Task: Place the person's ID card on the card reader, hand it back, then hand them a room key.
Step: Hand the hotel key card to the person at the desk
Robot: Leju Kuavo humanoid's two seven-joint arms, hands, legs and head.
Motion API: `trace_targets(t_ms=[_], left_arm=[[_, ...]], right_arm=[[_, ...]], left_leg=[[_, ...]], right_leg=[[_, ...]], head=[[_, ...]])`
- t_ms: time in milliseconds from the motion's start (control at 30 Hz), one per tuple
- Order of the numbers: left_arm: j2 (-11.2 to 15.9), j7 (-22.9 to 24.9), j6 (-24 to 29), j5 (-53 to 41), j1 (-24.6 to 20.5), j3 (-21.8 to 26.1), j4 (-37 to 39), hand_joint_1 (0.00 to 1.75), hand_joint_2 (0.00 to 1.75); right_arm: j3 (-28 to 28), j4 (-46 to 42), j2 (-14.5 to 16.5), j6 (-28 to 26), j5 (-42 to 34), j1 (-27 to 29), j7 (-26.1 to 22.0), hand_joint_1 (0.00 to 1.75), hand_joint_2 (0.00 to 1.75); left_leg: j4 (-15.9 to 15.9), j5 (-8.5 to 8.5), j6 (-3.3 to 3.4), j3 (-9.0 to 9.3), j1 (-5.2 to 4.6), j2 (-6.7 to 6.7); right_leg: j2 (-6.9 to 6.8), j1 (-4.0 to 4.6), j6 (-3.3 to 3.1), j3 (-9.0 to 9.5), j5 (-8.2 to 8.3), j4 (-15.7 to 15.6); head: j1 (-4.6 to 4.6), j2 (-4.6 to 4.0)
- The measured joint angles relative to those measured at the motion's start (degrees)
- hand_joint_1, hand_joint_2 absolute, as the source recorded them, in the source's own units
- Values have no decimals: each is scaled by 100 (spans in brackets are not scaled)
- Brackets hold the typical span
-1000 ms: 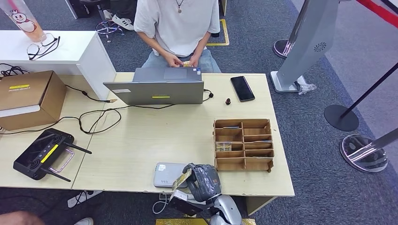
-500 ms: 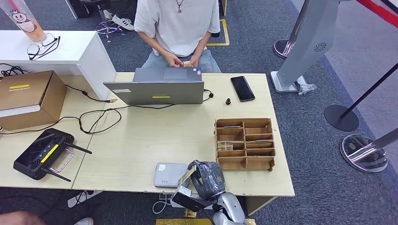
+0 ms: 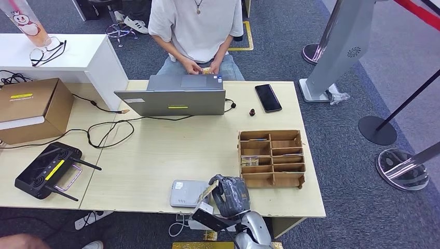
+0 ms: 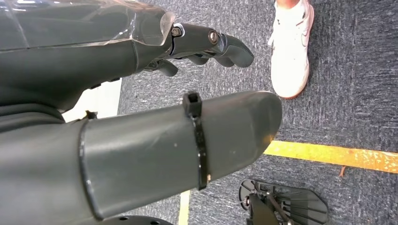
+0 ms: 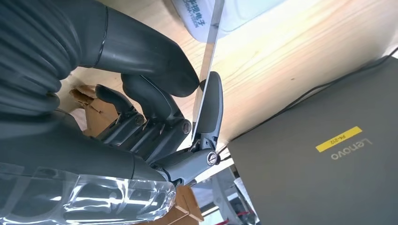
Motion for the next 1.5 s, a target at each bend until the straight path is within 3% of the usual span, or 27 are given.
trace_targets(t_ms=[400,667,1167,1500], left_arm=[[-18,32,11,7,-14,-5,0,0,0],[-25,98,17,7,-18,-4,0,0,0],[-27,107,72,13,-21,-4,0,0,0],[-53,-58,165,-44,3,-6,0,0,0]], right_arm=[[399,-100,1,1,-141,-94,140,175,175],[410,-217,1,-1,429,-94,372,175,175],[-55,-375,1,-2,863,7,490,175,175],[-228,-515,1,-2,772,58,169,175,175]], left_leg=[[0,0,0,0,0,0],[0,0,0,1,0,0],[0,0,0,1,0,0],[0,0,0,1,0,0]], right_leg=[[0,0,0,0,0,0],[0,0,0,0,0,0],[0,0,0,-1,0,0],[0,0,0,-1,0,0]], head=[[0,0],[1,0],[1,0],[1,0]])
